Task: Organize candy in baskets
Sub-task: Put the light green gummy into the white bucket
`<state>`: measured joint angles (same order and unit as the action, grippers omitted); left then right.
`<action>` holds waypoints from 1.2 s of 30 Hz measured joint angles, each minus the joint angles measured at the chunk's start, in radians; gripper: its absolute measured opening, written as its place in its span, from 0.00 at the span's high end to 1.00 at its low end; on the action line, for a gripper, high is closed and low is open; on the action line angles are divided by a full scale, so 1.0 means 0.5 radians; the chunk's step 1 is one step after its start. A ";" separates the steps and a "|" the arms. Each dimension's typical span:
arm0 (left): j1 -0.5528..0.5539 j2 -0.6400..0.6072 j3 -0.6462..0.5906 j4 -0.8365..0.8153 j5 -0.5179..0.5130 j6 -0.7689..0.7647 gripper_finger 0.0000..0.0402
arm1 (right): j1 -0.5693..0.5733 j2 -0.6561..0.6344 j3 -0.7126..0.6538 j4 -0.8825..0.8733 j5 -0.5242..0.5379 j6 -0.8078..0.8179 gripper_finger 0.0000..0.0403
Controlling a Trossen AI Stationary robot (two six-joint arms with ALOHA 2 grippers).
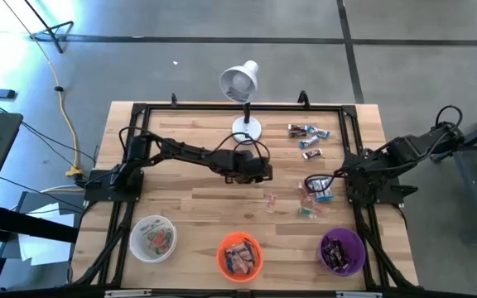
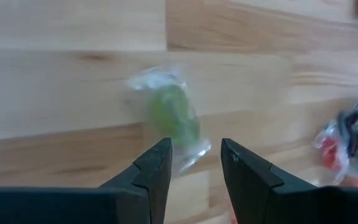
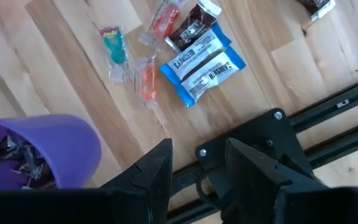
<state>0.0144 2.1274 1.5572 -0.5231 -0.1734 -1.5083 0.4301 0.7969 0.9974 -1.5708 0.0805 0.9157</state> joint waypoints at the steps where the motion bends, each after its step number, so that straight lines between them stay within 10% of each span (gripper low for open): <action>1: 0.007 0.018 0.013 0.023 0.002 0.000 0.69 | 0.000 -0.002 0.000 0.000 -0.003 -0.007 0.64; 28: 0.042 0.274 0.039 0.064 0.215 -0.013 0.69 | 0.000 -0.002 0.000 -0.001 -0.012 -0.123 0.64; 36: 0.047 0.271 0.032 0.037 0.177 0.096 0.87 | 0.000 -0.002 0.001 -0.001 -0.012 -0.120 0.64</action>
<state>0.0380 2.2631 1.5734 -0.5047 -0.0852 -1.4601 0.4301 0.7959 0.9977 -1.5711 0.0746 0.8558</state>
